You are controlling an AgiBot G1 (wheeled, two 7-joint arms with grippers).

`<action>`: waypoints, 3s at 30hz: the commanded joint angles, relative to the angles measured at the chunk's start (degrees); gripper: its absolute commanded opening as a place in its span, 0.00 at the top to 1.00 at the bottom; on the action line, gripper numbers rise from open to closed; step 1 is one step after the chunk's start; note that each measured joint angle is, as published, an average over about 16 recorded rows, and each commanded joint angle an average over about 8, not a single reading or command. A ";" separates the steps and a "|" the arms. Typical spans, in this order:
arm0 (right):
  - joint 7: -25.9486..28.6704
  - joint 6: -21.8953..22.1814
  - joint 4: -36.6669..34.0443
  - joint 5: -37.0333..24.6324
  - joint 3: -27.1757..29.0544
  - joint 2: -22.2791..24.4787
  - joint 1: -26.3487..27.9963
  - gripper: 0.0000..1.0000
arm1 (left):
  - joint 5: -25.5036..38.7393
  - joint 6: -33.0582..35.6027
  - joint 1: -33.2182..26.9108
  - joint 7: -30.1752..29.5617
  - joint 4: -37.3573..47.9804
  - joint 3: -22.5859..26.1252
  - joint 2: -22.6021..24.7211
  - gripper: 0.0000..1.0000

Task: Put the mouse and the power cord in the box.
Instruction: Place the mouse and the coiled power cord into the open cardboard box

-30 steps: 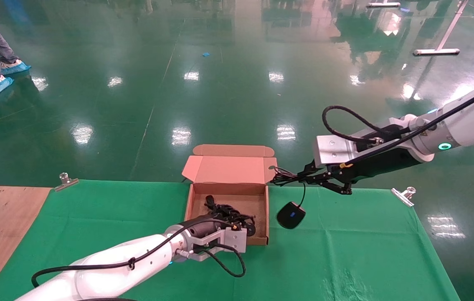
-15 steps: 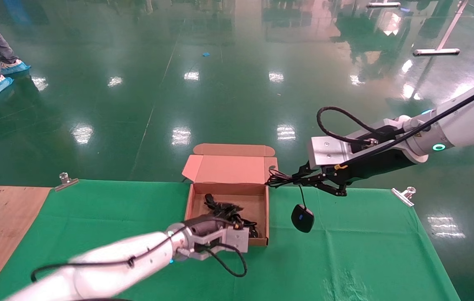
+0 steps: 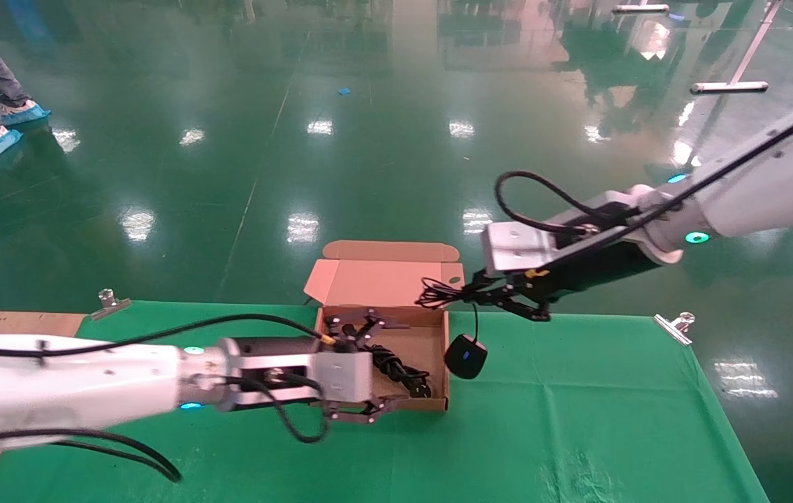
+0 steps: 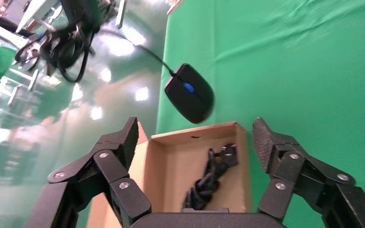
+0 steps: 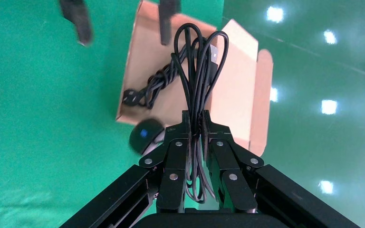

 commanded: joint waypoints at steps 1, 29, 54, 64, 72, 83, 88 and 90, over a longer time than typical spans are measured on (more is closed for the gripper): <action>0.45 0.61 0.25 0.02 0.03 -0.86 -0.08 1.00 | -2.14 3.69 -0.50 1.21 1.43 -0.90 -1.27 0.00; 10.81 33.04 16.23 3.90 -15.52 -7.02 -12.63 1.00 | -10.99 28.22 -6.62 18.97 33.76 -5.62 -10.36 0.00; 18.10 44.31 19.85 8.00 -31.53 -6.95 -17.54 0.02 | -11.04 29.25 -8.08 22.14 39.07 -5.68 -9.17 0.00; 18.00 44.23 19.77 7.94 -31.37 -6.94 -17.62 0.00 | -11.03 29.28 -8.09 22.15 39.00 -5.66 -9.16 0.00; 17.87 43.87 19.77 7.89 -31.05 -6.94 -17.46 0.00 | -11.00 29.21 -8.05 22.13 38.86 -5.64 -9.17 0.00; 18.16 42.49 20.64 8.80 -29.43 -5.89 -18.11 0.00 | -11.33 29.09 -7.26 20.14 36.79 -6.39 -9.67 0.00; 19.25 38.85 23.21 11.78 -24.95 -2.89 -20.53 0.00 | -12.28 28.93 -5.33 15.08 31.70 -8.34 -10.96 0.00; 19.75 37.14 24.44 13.19 -22.84 -1.44 -21.67 0.00 | -12.72 28.85 -4.44 12.76 29.36 -9.23 -11.55 0.00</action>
